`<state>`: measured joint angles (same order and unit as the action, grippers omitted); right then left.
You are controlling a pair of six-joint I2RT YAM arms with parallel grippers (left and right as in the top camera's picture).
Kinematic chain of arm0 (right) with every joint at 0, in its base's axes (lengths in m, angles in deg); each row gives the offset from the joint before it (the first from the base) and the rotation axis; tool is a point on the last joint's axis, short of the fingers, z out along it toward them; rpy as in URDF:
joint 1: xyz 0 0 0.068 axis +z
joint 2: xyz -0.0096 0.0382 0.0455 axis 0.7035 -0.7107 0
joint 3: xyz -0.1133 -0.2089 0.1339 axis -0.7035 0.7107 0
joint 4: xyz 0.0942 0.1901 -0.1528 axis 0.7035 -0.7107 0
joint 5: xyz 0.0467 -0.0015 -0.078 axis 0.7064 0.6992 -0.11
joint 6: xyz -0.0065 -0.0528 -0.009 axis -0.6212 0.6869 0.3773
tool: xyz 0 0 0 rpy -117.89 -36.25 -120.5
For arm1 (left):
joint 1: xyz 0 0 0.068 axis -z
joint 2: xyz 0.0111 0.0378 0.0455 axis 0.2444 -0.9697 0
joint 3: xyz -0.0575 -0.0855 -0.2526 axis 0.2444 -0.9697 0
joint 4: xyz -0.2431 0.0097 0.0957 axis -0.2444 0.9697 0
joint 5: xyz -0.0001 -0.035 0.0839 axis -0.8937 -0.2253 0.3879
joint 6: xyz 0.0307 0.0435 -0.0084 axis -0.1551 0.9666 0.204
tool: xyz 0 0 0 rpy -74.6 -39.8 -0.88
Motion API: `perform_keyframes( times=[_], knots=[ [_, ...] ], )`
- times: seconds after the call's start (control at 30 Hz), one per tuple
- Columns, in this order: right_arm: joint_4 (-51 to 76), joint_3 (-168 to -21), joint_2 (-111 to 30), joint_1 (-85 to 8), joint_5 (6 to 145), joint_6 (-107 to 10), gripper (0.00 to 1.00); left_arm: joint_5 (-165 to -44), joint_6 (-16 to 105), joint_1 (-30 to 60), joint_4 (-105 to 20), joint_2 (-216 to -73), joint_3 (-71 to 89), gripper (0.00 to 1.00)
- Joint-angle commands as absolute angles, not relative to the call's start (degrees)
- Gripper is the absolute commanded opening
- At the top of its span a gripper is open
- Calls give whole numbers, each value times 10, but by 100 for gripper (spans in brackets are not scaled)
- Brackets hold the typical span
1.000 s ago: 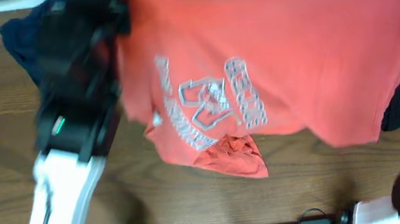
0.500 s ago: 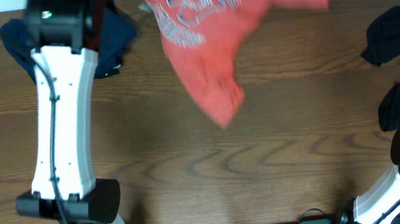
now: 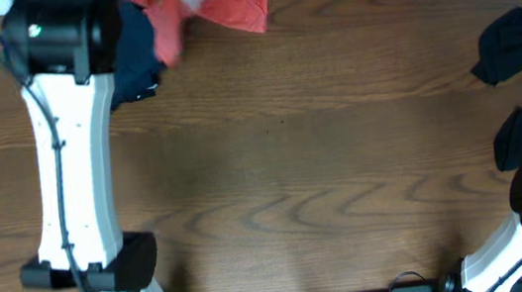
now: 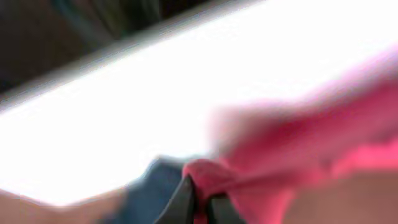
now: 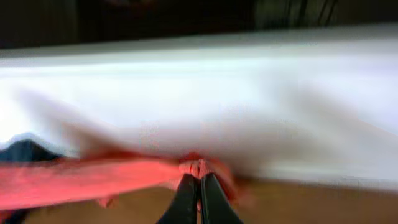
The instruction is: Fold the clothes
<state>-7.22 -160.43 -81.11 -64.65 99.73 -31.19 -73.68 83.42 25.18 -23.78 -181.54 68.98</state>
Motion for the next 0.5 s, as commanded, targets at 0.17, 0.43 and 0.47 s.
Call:
perform_keyframes(
  times=[0.17,0.43,0.47],
  knots=[
    [-249,-1604,-862,-647,996,-194,1,-738,780,249,-67,-1844,689,6],
    [-393,-1604,-860,-647,997,-114,11,-775,733,258,98,-1843,689,6],
    [-402,-1604,-858,-647,997,-114,11,-777,733,262,115,-1843,689,6]
  ],
)
